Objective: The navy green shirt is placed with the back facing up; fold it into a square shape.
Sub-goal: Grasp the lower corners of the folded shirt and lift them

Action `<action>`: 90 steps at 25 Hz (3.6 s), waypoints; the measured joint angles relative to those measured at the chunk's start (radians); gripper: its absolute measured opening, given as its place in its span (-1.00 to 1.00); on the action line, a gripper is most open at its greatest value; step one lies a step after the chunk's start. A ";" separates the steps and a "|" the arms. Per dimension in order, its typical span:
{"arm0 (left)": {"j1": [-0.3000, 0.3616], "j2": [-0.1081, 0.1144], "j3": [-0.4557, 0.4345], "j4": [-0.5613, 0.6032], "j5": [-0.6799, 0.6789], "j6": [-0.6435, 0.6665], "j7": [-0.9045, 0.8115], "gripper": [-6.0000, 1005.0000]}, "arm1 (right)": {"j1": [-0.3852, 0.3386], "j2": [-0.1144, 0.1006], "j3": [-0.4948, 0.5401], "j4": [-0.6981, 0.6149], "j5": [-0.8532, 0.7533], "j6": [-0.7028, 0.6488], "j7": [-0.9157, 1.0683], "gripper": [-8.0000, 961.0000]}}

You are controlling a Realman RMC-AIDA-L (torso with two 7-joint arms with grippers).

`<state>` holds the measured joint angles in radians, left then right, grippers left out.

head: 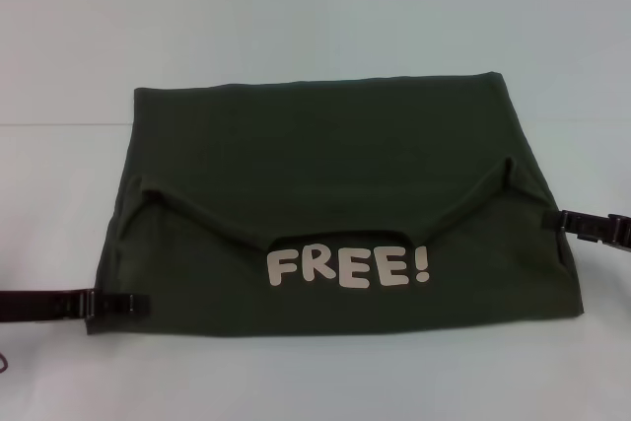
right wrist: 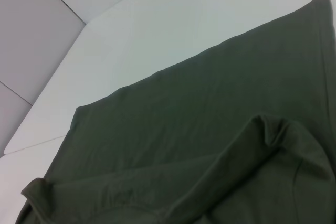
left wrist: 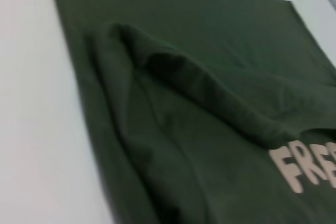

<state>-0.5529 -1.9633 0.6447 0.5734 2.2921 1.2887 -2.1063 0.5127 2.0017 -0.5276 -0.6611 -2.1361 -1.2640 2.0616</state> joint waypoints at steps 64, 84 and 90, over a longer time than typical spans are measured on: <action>-0.029 0.014 0.010 -0.002 0.041 0.006 0.000 -0.90 | 0.213 -0.012 -0.194 -0.077 -0.496 -0.106 0.544 0.77; -0.033 0.011 0.010 0.000 0.041 0.006 -0.001 -0.90 | 0.227 -0.004 -0.193 -0.042 -0.496 -0.064 0.523 0.62; -0.033 0.012 0.010 0.000 0.041 0.006 -0.001 -0.90 | 0.213 0.009 -0.182 -0.077 -0.483 -0.058 0.516 0.58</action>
<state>-0.5860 -1.9516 0.6550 0.5736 2.3331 1.2946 -2.1075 0.7262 2.0107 -0.7098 -0.7380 -2.6195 -1.3219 2.5774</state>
